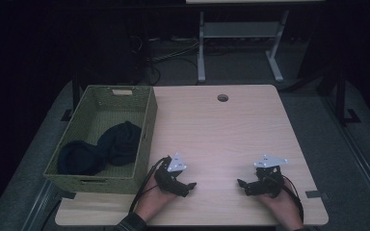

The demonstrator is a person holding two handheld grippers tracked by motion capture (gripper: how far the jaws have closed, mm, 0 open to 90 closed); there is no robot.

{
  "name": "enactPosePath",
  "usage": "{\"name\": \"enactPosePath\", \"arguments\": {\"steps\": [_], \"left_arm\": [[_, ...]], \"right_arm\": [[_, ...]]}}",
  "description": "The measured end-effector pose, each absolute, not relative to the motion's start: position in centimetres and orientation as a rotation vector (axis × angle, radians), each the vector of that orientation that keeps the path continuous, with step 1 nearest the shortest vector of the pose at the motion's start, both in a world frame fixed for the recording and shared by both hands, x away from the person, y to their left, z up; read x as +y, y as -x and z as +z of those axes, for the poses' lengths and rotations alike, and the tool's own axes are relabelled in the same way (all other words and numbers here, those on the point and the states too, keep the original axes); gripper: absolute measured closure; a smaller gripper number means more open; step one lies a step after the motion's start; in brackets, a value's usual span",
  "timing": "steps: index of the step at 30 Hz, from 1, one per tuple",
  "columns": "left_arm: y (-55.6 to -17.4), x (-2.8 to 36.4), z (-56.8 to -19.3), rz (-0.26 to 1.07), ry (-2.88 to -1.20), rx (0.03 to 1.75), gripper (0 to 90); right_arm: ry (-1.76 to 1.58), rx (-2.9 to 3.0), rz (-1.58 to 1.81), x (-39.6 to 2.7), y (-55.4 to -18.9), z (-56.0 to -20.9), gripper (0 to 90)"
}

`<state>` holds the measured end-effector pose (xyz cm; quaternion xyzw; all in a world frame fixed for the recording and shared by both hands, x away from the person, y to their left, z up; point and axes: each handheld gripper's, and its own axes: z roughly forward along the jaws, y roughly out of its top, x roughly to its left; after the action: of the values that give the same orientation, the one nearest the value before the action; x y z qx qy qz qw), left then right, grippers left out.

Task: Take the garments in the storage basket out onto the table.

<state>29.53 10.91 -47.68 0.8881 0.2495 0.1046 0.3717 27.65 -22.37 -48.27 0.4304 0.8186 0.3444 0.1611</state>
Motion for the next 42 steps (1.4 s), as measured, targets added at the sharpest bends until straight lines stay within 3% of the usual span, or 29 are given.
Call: {"name": "enactPosePath", "arguments": {"steps": [42], "left_arm": [[-30.1, 11.2, -45.7, 0.226, -2.303, 0.709, 13.5]], "right_arm": [[-1.219, 2.351, 0.98, -22.3, -27.8, -48.2, 1.2]]}}
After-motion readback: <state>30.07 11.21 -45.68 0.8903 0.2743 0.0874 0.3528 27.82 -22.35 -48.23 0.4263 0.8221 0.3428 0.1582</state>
